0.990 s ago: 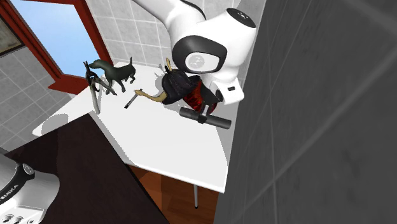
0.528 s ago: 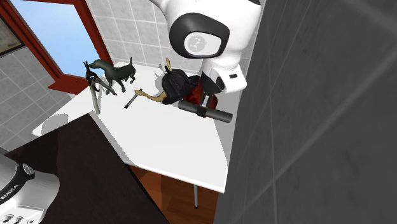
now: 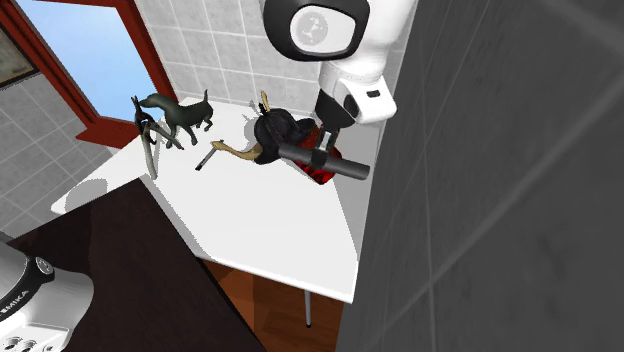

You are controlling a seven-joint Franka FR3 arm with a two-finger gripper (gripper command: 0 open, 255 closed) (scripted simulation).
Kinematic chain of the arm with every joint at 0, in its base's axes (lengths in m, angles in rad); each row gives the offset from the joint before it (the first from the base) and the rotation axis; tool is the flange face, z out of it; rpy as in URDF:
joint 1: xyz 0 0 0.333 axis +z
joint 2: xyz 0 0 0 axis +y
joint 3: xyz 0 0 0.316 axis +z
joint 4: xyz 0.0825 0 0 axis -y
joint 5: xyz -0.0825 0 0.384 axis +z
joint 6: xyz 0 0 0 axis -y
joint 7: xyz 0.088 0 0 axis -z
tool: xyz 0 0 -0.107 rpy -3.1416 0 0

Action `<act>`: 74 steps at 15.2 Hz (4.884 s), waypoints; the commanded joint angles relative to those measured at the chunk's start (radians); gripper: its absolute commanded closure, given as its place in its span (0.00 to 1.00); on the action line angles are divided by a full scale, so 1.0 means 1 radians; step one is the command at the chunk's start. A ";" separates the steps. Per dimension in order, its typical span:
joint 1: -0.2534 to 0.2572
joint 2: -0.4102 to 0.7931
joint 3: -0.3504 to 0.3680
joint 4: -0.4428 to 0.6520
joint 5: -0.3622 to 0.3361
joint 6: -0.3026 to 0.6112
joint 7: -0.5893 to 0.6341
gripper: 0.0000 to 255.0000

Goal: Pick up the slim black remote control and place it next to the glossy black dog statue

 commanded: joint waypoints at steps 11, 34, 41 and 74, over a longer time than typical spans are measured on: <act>0.074 -0.090 0.037 -0.037 -0.013 -0.030 0.123 1.00; 0.385 -0.041 0.245 0.014 -0.003 0.076 0.622 1.00; 0.481 0.061 0.290 0.157 -0.025 0.069 0.775 1.00; 0.778 0.709 0.328 1.034 -0.129 -0.092 1.123 1.00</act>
